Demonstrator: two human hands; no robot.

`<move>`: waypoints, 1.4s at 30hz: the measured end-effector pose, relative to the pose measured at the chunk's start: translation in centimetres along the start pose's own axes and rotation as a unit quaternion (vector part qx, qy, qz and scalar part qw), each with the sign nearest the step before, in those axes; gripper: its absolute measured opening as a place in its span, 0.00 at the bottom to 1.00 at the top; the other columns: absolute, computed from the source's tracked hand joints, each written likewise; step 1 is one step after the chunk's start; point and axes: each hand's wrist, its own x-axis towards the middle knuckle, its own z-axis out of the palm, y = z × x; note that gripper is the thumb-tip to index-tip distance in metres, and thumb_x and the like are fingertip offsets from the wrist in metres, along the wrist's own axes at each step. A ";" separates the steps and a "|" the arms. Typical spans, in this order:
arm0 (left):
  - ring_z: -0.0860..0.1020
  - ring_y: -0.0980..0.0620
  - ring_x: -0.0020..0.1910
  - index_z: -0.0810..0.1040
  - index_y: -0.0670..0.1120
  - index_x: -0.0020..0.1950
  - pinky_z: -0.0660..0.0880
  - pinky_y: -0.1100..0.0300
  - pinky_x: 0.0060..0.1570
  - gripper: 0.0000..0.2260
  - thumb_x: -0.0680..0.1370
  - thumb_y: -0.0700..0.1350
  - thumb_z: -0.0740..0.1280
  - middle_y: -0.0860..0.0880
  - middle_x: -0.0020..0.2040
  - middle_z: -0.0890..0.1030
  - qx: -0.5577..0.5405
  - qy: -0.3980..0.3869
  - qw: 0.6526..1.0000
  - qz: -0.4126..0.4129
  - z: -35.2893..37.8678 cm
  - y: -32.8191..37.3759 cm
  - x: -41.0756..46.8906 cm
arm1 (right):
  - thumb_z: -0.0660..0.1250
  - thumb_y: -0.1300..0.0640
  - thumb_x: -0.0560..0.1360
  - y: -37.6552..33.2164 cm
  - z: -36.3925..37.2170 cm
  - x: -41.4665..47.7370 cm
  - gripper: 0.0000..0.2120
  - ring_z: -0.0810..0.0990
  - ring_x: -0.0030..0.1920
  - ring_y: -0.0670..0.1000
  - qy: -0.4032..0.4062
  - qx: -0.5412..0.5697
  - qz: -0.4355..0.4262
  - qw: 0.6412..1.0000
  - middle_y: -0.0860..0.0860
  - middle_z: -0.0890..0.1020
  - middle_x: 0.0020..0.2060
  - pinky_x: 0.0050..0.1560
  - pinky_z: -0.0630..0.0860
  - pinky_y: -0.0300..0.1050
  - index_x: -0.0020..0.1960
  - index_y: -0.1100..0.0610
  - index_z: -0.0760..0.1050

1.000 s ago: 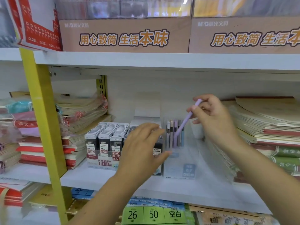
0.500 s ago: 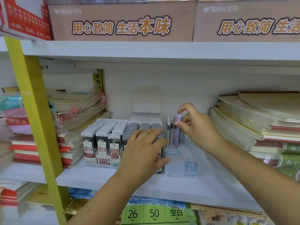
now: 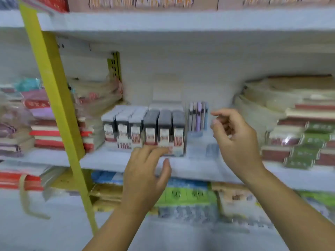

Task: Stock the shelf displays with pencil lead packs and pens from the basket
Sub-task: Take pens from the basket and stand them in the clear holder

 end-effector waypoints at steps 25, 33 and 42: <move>0.66 0.43 0.75 0.64 0.46 0.79 0.65 0.49 0.72 0.38 0.73 0.45 0.77 0.44 0.76 0.68 -0.042 -0.594 0.641 -0.485 2.4 -8.4 -47.1 | 0.70 0.60 0.72 17.8 14.0 -51.9 0.23 0.76 0.54 0.54 -0.417 -0.115 0.551 0.714 0.55 0.71 0.62 0.56 0.75 0.45 0.65 0.49 0.73; 0.64 0.40 0.73 0.65 0.51 0.77 0.64 0.48 0.72 0.39 0.70 0.50 0.79 0.44 0.76 0.65 -0.002 -0.599 0.625 -0.501 5.1 -9.9 -49.3 | 0.74 0.44 0.69 19.7 16.2 -52.5 0.38 0.60 0.69 0.59 -0.575 -0.189 0.397 0.690 0.53 0.60 0.71 0.67 0.66 0.53 0.74 0.41 0.61; 0.76 0.45 0.61 0.75 0.47 0.68 0.68 0.61 0.55 0.23 0.74 0.47 0.76 0.44 0.66 0.76 -0.036 -0.571 0.614 -0.544 4.8 -10.8 -50.6 | 0.64 0.49 0.79 18.9 15.7 -53.8 0.12 0.71 0.58 0.56 -0.585 -0.201 0.393 0.680 0.54 0.75 0.58 0.53 0.71 0.51 0.61 0.50 0.72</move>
